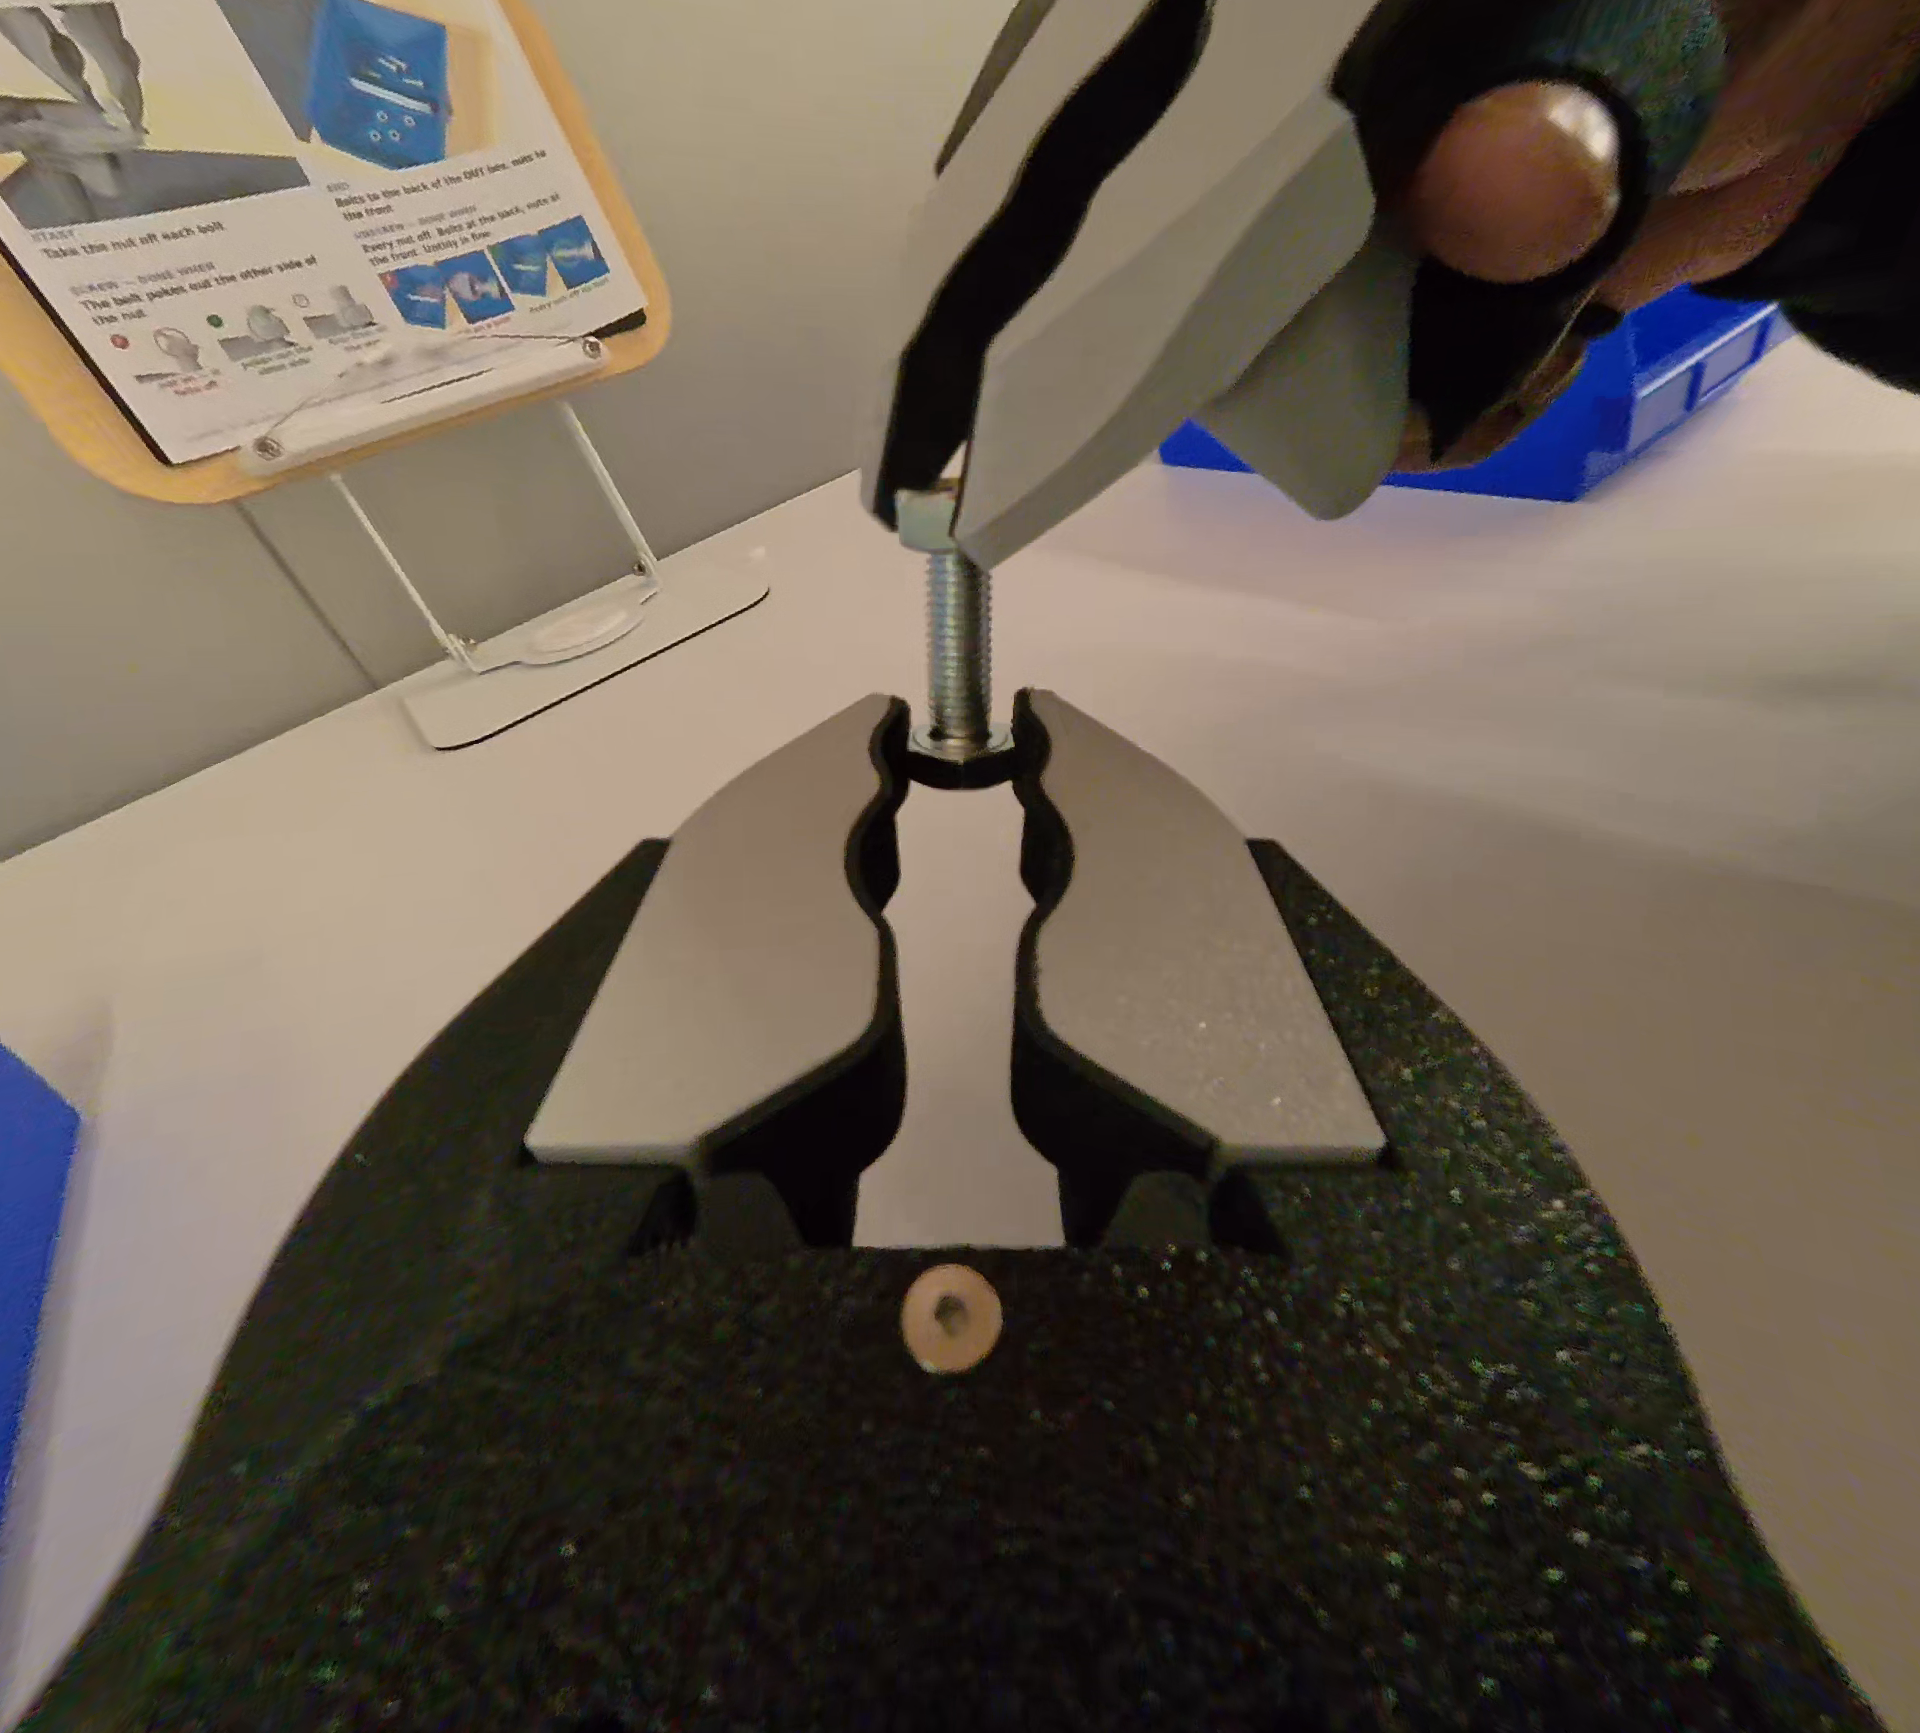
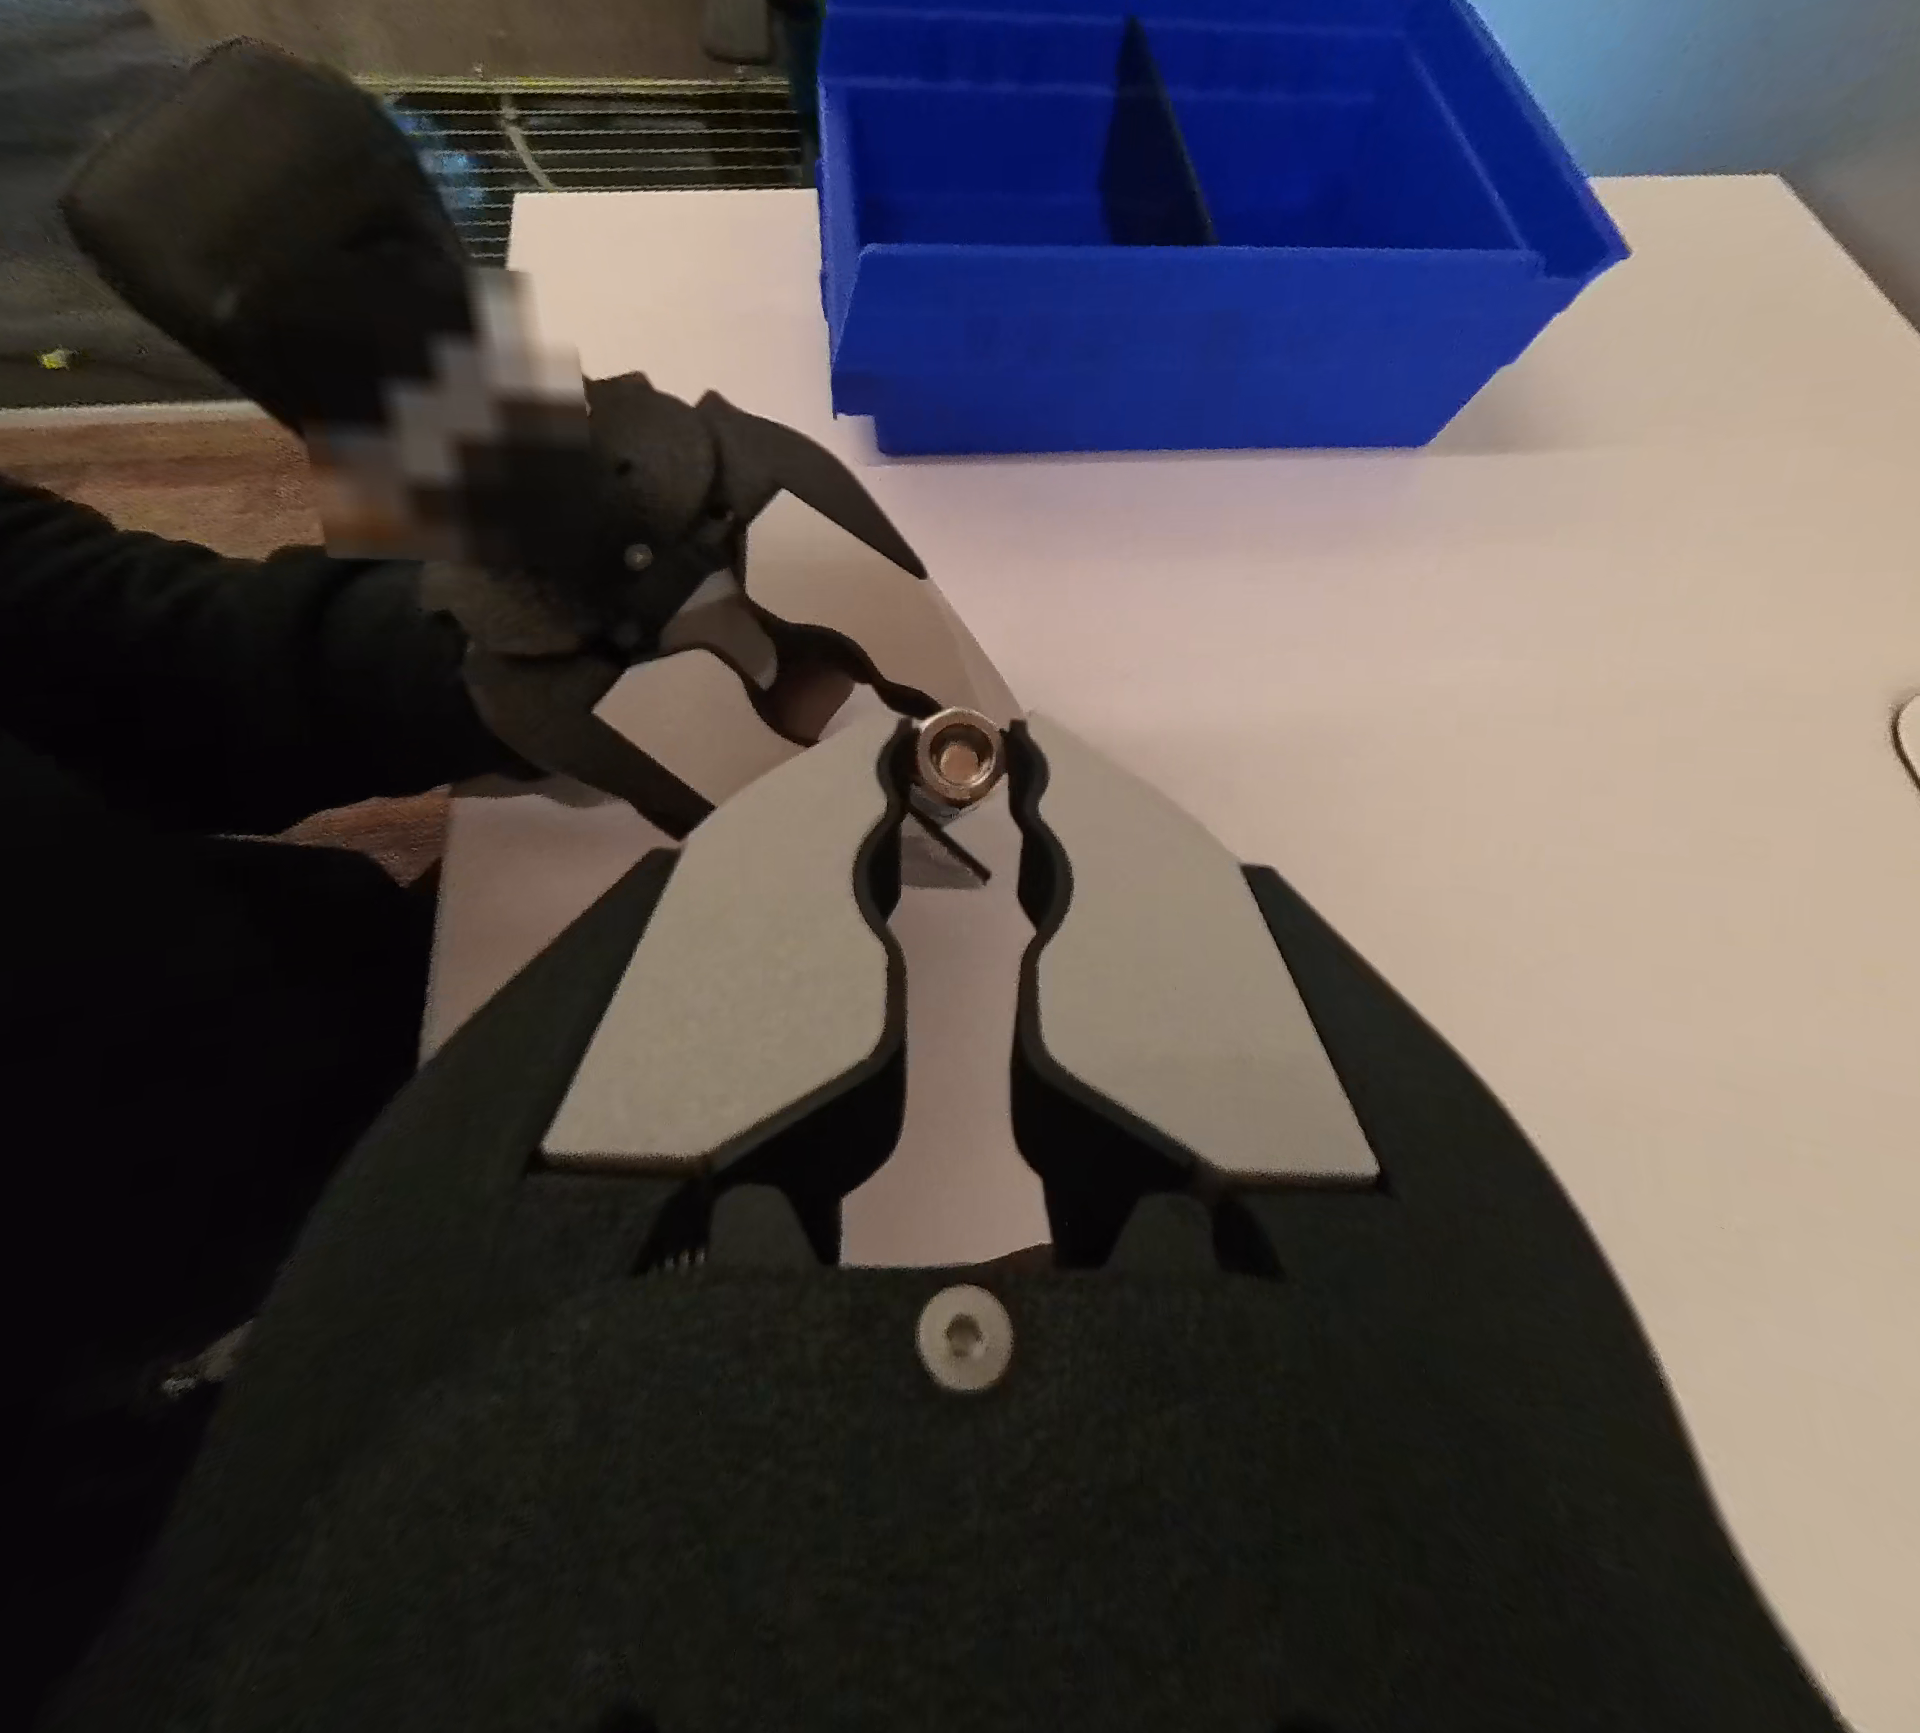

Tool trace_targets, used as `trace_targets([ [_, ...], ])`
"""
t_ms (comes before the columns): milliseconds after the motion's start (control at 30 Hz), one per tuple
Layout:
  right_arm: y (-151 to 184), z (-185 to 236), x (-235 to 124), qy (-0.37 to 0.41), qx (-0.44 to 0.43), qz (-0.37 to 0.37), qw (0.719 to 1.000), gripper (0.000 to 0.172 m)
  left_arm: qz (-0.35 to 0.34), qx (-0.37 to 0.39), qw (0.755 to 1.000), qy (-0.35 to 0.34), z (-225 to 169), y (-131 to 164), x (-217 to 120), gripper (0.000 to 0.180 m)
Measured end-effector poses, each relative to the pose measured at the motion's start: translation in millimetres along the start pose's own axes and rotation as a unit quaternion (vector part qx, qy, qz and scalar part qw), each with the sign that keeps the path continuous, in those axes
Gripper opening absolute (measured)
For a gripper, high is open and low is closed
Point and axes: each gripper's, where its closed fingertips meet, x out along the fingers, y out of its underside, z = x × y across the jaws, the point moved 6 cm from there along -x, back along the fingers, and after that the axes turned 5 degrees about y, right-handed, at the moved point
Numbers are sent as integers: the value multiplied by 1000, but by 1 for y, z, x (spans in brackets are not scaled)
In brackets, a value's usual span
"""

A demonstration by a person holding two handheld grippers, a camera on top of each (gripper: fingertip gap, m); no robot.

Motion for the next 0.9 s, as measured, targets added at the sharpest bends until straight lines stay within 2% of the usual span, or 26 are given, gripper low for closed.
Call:
trace_targets([
  [333, 0, 2, -2, -12, -58, -14, 998, 31, -37, -42, 998, 41, -2, -4, -3, 18],
  [467, 1, -2, -8, -42, -126, -23, 991, 38, -34, -37, 997, 65, -4, -3, -4, 18],
  [700, 9, -3, -20, -120, -294, 24, 948, 37, 36, 2, 994, 101, -8, 4, 0, 18],
  [900, 16, -1, -13, -139, -312, 66, 938, 27, 91, 56, 989, 107, -15, 8, 4, 18],
])
